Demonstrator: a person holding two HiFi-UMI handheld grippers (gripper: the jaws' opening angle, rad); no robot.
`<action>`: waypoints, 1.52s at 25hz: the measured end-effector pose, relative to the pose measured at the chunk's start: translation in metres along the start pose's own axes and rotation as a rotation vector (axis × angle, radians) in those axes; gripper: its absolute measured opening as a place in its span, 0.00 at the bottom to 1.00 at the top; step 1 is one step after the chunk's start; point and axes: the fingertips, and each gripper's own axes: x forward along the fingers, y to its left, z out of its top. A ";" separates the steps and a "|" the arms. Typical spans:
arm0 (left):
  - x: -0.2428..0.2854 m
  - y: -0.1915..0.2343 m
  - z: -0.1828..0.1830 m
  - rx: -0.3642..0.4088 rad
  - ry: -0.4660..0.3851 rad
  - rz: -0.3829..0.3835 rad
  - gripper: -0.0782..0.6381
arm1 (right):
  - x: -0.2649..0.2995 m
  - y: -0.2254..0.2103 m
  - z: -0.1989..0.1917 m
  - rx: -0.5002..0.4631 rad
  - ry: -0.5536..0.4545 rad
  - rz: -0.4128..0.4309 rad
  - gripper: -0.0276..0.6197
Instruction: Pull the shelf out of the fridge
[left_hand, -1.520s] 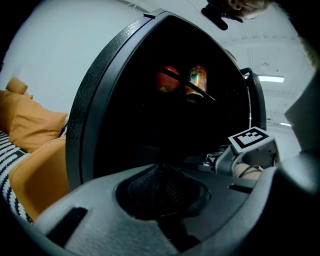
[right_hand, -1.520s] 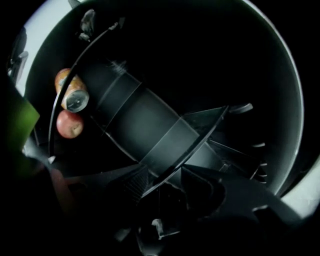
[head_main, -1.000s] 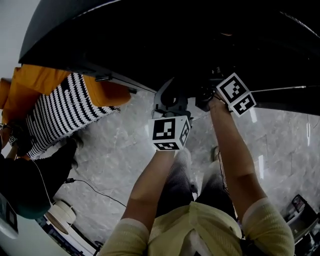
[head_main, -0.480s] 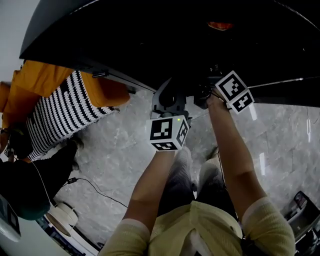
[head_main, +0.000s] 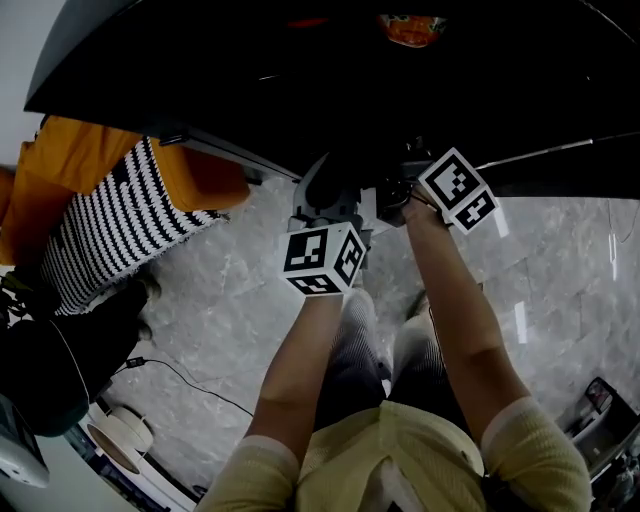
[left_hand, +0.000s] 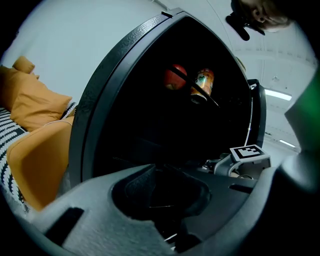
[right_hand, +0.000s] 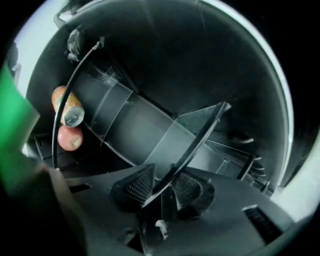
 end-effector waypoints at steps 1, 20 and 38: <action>-0.004 -0.002 0.000 -0.003 0.001 0.001 0.16 | -0.005 0.002 0.000 0.002 0.000 0.002 0.23; -0.020 0.004 -0.021 -0.233 0.023 -0.029 0.19 | -0.036 -0.001 -0.015 0.007 0.033 0.010 0.22; -0.029 -0.001 -0.033 -0.525 -0.029 -0.094 0.31 | -0.067 -0.005 -0.030 -0.005 0.086 0.040 0.22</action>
